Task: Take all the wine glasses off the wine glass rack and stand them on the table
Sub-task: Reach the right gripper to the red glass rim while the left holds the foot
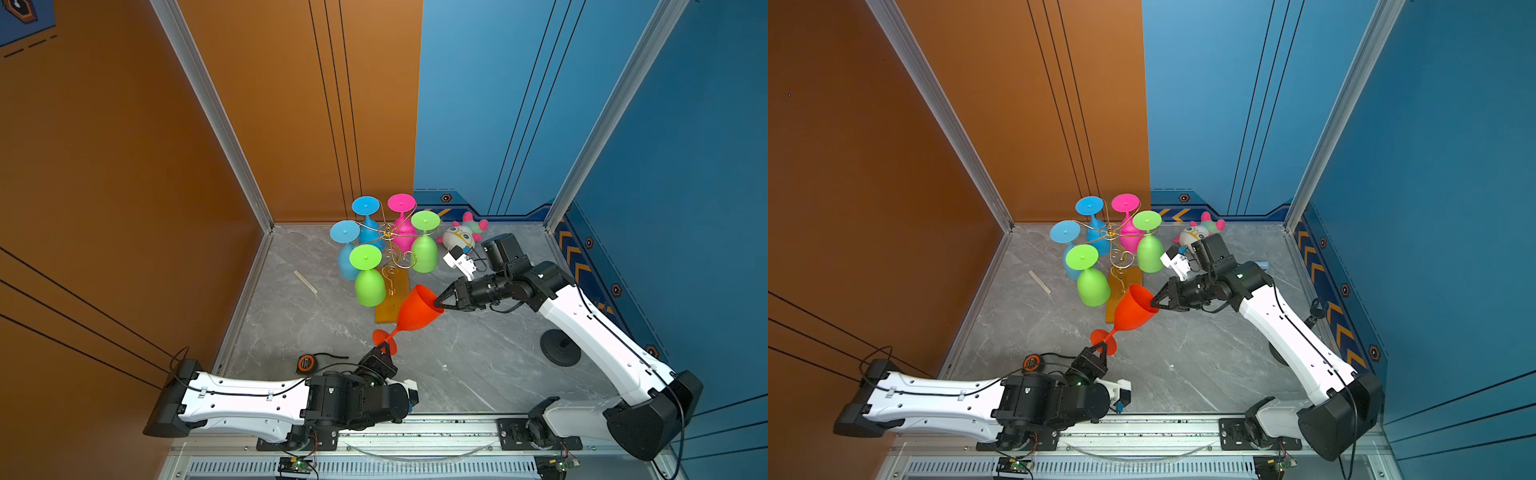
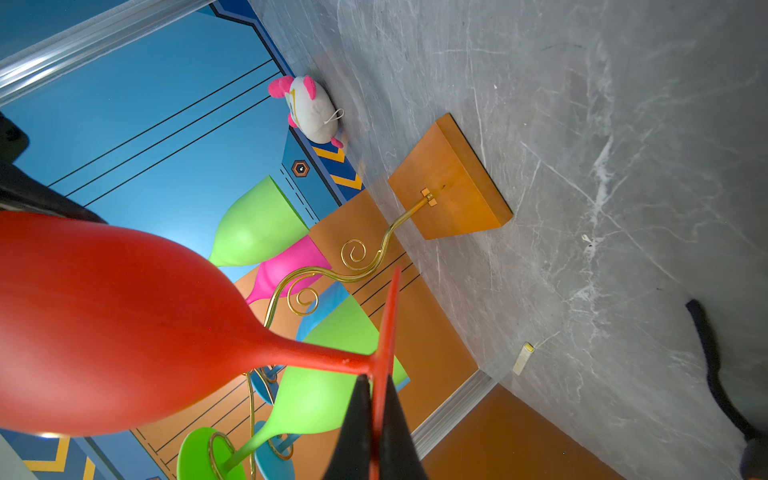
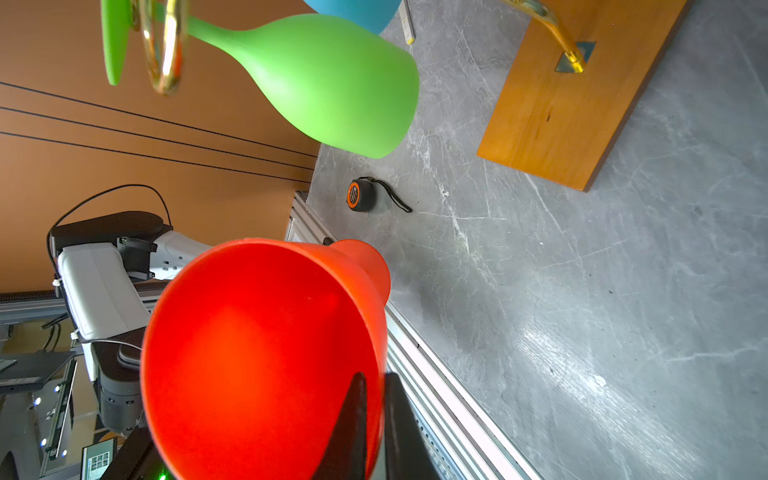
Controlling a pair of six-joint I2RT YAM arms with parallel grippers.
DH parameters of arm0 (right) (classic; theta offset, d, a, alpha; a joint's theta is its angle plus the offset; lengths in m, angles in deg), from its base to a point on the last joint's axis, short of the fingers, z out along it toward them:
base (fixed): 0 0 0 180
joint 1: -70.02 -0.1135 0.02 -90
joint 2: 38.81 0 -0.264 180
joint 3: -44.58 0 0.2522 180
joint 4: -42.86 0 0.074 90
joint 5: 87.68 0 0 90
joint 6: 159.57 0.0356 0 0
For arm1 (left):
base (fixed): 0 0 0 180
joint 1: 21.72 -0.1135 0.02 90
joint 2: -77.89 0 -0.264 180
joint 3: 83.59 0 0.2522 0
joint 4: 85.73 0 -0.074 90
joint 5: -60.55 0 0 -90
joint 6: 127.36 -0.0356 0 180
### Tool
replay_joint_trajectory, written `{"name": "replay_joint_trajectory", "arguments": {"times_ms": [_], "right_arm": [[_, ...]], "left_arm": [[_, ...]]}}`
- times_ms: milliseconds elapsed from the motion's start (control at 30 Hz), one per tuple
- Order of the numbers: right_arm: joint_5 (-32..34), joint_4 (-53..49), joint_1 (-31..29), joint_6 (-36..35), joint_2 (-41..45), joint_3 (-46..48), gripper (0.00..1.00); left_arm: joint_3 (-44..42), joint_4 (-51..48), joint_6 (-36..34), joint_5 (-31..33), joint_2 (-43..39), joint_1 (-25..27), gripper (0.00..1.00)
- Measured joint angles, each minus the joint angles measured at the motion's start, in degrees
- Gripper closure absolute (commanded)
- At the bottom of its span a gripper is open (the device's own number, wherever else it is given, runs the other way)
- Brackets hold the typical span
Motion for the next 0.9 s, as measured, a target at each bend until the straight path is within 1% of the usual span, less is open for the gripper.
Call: {"name": "replay_joint_trajectory", "arguments": {"times_ms": [100,200,367,667,767,900], "right_arm": [[0.8,-0.6,0.0,-0.3,-0.2,0.0,0.97],[1.0,-0.9,0.0,-0.4,-0.5,0.0,0.99],[1.0,-1.9,0.0,-1.2,-0.5,0.0,1.0],[1.4,-3.6,0.5,-2.4,-0.5,0.0,1.0],[2.8,-4.0,1.1,-3.0,-0.4,-0.1,1.0],[7.2,-6.3,1.4,-4.4,-0.4,-1.2,1.0]], "left_arm": [[-0.3,0.1,-0.4,0.5,0.0,0.0,0.99],[-0.5,0.2,-0.7,0.6,0.2,0.0,0.95],[-0.6,0.8,-0.4,0.6,0.3,0.1,0.77],[-2.1,2.7,0.9,-1.1,-0.1,0.1,0.58],[-2.1,2.7,3.0,-2.5,-0.1,0.1,0.5],[-2.1,3.1,8.2,-4.3,-0.3,0.1,0.36]]}}
